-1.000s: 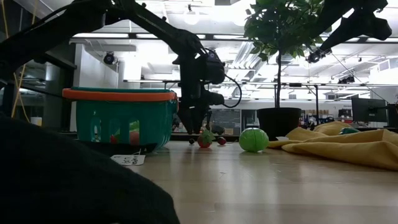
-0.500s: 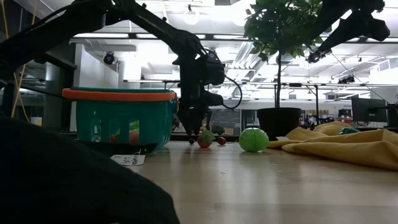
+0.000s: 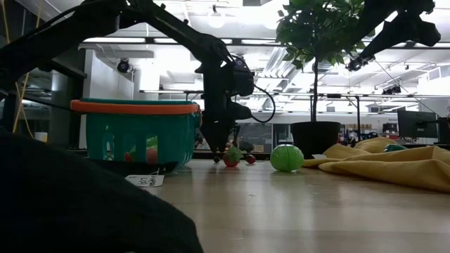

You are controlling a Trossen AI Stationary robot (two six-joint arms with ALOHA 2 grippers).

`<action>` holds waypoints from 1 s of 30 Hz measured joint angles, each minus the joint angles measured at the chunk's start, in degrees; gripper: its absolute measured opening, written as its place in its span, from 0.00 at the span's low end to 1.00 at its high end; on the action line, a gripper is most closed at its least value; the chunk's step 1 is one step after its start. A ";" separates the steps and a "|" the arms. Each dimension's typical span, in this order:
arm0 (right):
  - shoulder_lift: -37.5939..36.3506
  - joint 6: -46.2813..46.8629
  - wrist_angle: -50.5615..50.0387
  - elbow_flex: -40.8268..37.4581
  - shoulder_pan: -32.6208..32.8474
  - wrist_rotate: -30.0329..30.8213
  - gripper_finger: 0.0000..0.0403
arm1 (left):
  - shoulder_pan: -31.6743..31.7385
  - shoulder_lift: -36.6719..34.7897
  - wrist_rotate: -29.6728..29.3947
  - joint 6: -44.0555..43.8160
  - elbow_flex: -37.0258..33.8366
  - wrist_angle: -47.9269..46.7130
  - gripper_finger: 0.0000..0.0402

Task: Pick and placing Produce into tupperware
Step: Put the blueberry in the green basket

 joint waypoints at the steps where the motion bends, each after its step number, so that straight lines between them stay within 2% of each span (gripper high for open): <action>1: 0.02 0.00 0.00 0.00 0.00 0.00 0.42 | 0.00 0.00 0.00 -0.17 0.00 0.00 0.29; 30: 0.02 0.17 0.02 0.00 0.02 0.00 0.42 | 0.00 0.09 -0.13 2.42 -2.03 1.27 0.29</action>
